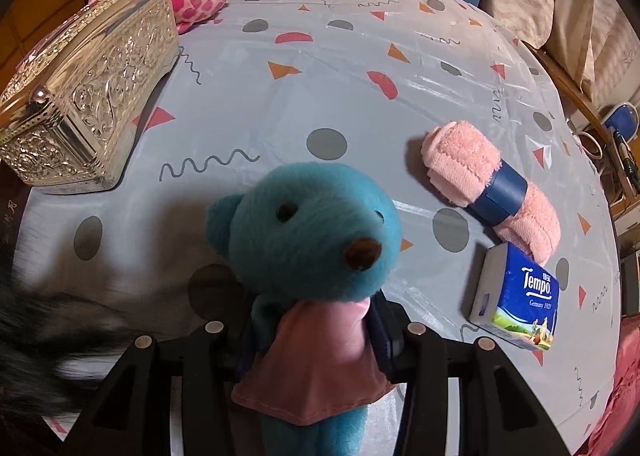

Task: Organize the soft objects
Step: 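Lift the hair piece with the left gripper while the right gripper lifts the teddy bear, then lower the hair piece into the gold tray and open the left gripper, then carry the teddy bear over the gold tray and release it with the right gripper, then move both grippers back toward the pink towel roll and tissue pack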

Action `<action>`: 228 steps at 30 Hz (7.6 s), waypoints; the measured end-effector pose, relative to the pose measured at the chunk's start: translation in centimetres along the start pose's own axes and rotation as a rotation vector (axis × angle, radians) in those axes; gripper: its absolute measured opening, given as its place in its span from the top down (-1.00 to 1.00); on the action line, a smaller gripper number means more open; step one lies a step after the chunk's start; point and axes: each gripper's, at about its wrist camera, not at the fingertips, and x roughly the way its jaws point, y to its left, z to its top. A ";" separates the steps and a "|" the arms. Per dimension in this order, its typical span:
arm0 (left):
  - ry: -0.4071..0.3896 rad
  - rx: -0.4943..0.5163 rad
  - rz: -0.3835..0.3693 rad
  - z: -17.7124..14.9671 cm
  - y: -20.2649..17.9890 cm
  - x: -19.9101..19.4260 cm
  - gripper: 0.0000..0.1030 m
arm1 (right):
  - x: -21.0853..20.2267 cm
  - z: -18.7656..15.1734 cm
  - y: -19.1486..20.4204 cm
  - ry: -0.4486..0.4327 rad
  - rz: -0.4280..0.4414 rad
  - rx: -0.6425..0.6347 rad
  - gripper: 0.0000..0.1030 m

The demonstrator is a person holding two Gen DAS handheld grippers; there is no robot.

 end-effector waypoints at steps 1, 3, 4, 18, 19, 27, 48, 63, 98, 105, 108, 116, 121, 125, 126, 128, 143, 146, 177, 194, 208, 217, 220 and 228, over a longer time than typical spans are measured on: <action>-0.004 -0.006 0.003 0.2 0.2 -0.4 0.42 | 0.0 0.0 0.1 -0.003 -0.005 -0.005 0.10; -0.014 -0.016 0.007 0.5 0.5 -1.1 0.42 | -0.1 -0.4 0.3 -0.006 -0.013 -0.013 0.10; -0.020 -0.019 0.010 0.6 0.6 -1.5 0.42 | -0.2 -0.5 0.4 -0.008 -0.016 -0.017 0.10; -0.070 -0.091 0.067 1.5 4.2 -4.9 0.42 | -1.3 -1.7 2.5 -0.033 -0.069 -0.088 0.11; -0.072 -0.094 0.083 1.5 4.7 -5.1 0.42 | -1.3 -1.7 2.7 -0.036 -0.074 -0.095 0.11; -0.079 -0.194 0.167 0.5 10.0 -6.8 0.42 | -1.6 -1.9 3.5 -0.054 -0.118 -0.158 0.11; -0.146 -0.519 0.394 -6.2 24.1 -16.5 0.42 | -1.8 -2.2 4.0 -0.063 -0.153 -0.206 0.11; 0.040 -0.453 0.389 -8.2 23.0 -10.6 -0.02 | -1.8 -2.3 4.0 -0.064 -0.158 -0.208 0.11; 0.047 -0.346 0.459 -7.6 19.1 -9.5 -0.06 | -1.8 -2.6 4.5 -0.014 -0.166 -0.168 0.30; 0.026 -0.361 0.453 -7.8 19.4 -10.2 -0.13 | -2.9 -3.3 5.8 0.030 -0.122 -0.108 0.34; 0.013 -0.373 0.453 -7.8 19.5 -10.6 -0.13 | -3.4 -3.8 6.8 0.036 -0.080 -0.090 0.34; -0.037 -0.399 0.462 -8.0 20.3 -12.1 -0.13 | -6.3 -4.7 9.5 0.008 0.128 0.025 0.34; -0.085 -0.442 0.500 -7.9 21.9 -13.8 -0.18 | -11.5 -3.4 14.3 -0.133 0.250 -0.069 0.34; -0.121 -0.494 0.557 -8.1 23.8 -15.5 -0.21 | -14.2 -2.8 19.5 -0.204 0.334 -0.196 0.34; -0.125 -0.505 0.568 -8.1 24.3 -15.8 -0.21 | -14.8 -2.7 21.3 -0.216 0.369 -0.229 0.34; -0.129 -0.524 0.588 -8.4 25.1 -16.2 -0.21 | -15.3 -2.6 23.8 -0.229 0.411 -0.267 0.34; -0.097 -0.551 0.574 -9.5 25.8 -15.4 -0.28 | -11.1 -3.9 34.6 -0.140 0.426 -0.591 -0.10; -0.094 -0.558 0.571 -9.6 26.0 -15.3 -0.29 | -12.1 -3.6 33.2 -0.163 0.449 -0.571 -0.29; -0.068 -0.462 0.541 -8.5 22.7 -14.1 -0.37 | -12.6 -4.3 27.3 -0.230 0.412 -0.451 0.36; -0.052 -0.301 0.478 -6.4 18.1 -12.6 -0.44 | -12.5 -2.8 18.7 -0.297 0.319 -0.203 0.19; -0.017 -0.101 0.350 -3.1 12.3 -9.0 -0.45 | -11.3 -1.2 2.6 -0.310 0.081 0.202 0.19; 0.028 0.039 0.268 -1.0 7.9 -5.3 -0.51 | -9.6 -3.5 -11.1 -0.342 -0.103 0.694 0.19; 0.033 0.071 0.230 -0.2 6.3 -3.8 -0.52 | -9.7 -4.9 -13.4 -0.357 -0.060 0.823 0.19; 0.071 0.141 0.166 1.4 2.5 0.6 -0.52 | -9.1 -6.3 -15.0 -0.352 0.026 0.928 0.17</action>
